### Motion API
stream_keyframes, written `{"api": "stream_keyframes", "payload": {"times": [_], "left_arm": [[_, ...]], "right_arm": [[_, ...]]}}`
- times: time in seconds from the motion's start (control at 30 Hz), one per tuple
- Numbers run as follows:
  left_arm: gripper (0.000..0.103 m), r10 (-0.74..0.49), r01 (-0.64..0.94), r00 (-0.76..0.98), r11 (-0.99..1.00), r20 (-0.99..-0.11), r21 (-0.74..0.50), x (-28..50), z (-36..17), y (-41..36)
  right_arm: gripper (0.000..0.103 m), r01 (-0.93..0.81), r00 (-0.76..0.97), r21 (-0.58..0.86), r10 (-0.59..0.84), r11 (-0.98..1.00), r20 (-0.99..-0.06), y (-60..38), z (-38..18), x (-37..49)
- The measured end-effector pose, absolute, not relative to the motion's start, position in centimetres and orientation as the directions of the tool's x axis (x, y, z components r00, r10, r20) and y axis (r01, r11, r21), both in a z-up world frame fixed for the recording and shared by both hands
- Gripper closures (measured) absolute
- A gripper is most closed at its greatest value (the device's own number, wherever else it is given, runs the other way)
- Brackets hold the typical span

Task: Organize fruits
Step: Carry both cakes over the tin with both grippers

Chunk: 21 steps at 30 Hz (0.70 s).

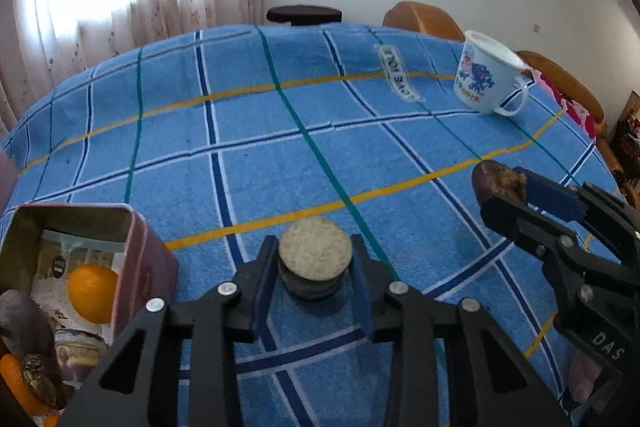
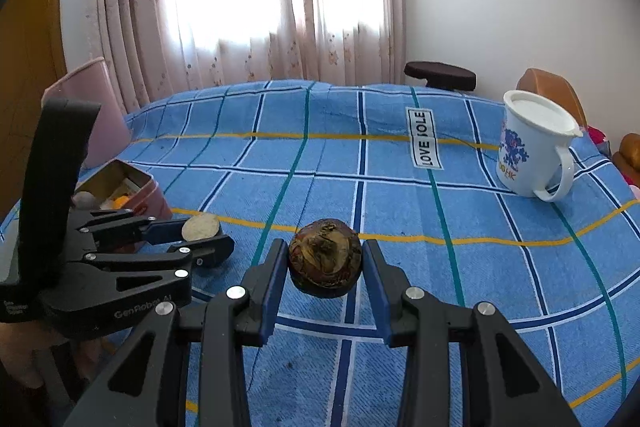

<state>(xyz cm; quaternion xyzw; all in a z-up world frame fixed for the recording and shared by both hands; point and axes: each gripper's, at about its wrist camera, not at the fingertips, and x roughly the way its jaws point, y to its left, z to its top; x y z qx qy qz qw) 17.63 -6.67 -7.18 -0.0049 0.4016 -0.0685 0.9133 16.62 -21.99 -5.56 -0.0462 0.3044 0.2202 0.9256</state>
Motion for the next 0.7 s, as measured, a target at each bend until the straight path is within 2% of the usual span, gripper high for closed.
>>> {"api": "stream_keyframes", "payload": {"times": [0.7], "left_arm": [[0.066,-0.111,0.108,0.806,0.993,-0.582,-0.039,13.1,-4.7,-6.7]], "right_arm": [[0.063,-0.445,0.791,0.009,0.398,0.895,-0.464,-22.3,-4.2,14.1]]}}
